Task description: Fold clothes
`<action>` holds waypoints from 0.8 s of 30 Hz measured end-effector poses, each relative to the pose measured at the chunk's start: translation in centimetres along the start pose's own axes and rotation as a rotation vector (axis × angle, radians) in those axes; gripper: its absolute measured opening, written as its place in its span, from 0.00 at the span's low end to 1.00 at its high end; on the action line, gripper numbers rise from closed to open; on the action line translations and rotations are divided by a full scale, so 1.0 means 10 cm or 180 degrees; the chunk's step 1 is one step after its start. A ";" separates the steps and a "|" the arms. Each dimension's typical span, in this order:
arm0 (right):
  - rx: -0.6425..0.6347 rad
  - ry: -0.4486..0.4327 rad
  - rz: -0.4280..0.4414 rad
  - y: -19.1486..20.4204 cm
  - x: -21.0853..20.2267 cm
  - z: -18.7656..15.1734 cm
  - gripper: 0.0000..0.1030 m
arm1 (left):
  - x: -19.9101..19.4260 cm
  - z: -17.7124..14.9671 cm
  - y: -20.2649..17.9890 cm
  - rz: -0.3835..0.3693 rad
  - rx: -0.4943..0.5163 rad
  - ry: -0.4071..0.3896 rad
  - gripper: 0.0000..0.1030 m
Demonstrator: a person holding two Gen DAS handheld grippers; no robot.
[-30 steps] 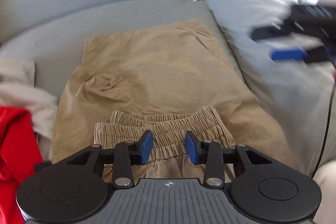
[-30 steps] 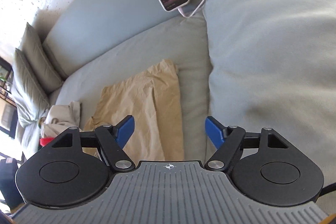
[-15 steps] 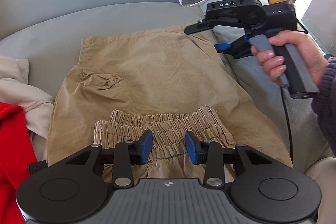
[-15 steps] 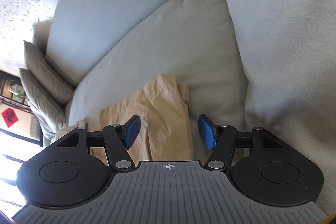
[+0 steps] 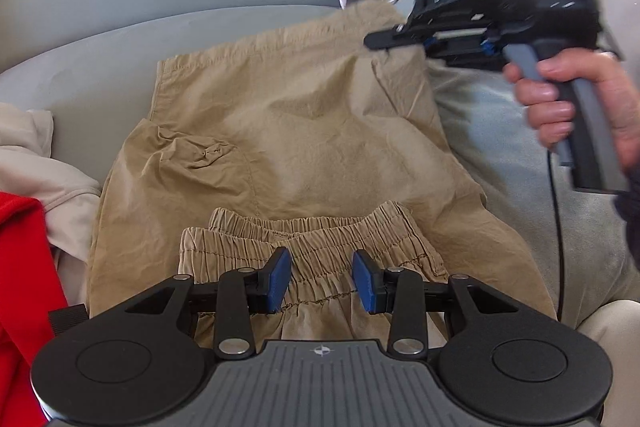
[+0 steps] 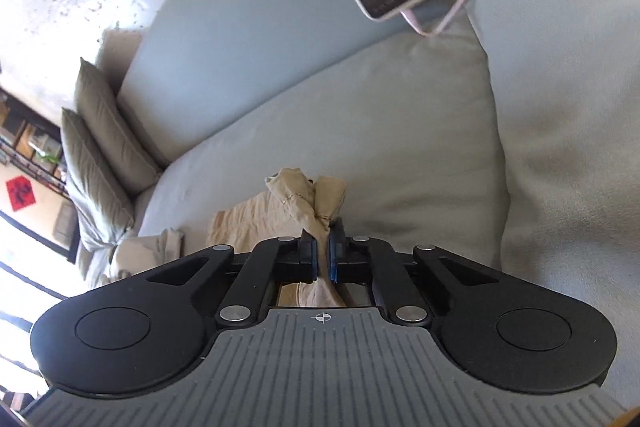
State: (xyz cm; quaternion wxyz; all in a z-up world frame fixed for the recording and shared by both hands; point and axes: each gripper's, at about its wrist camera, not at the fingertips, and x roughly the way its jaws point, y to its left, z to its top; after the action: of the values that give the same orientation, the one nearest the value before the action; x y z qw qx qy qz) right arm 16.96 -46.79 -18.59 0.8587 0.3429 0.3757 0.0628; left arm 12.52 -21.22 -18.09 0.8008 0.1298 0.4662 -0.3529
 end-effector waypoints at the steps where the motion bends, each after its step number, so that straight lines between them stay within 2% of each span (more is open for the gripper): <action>1: -0.0099 -0.0044 0.0012 0.12 -0.11 -0.03 0.05 | -0.03 0.01 -0.01 0.0016 -0.0011 -0.0001 0.35; 3: -0.0314 -0.0126 0.0042 0.38 -0.35 -0.12 0.04 | -0.16 0.03 -0.02 0.0052 -0.0066 -0.0008 0.34; 5: -0.0497 -0.0197 0.0077 0.61 -0.59 -0.26 0.04 | -0.43 -0.02 -0.01 -0.0042 -0.0216 -0.0066 0.33; 8: -0.0740 -0.0312 0.0148 0.90 -0.96 -0.52 0.04 | -0.91 -0.18 0.04 -0.0251 -0.0398 -0.0169 0.41; 12: -0.0995 -0.0397 0.0118 1.10 -1.37 -0.94 0.04 | -1.47 -0.51 0.22 -0.0214 -0.0568 -0.0291 0.43; 16: -0.1140 -0.0368 0.0085 1.15 -1.66 -1.41 0.03 | -1.81 -0.87 0.52 -0.0210 -0.0939 -0.0313 0.47; 19: -0.1423 -0.0244 -0.0102 1.18 -1.75 -1.84 0.03 | -1.93 -1.08 0.74 -0.0164 -0.1222 -0.0331 0.47; 24: -0.2213 0.0186 -0.0751 1.14 -1.61 -2.50 0.04 | -1.92 -1.25 0.93 -0.0137 -0.1555 -0.0357 0.47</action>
State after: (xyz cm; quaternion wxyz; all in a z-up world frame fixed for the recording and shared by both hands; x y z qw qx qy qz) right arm -10.01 -30.47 -13.68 0.9141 -0.0169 0.3933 0.0971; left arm 4.65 0.66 -9.73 0.8254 -0.0974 0.4951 -0.2534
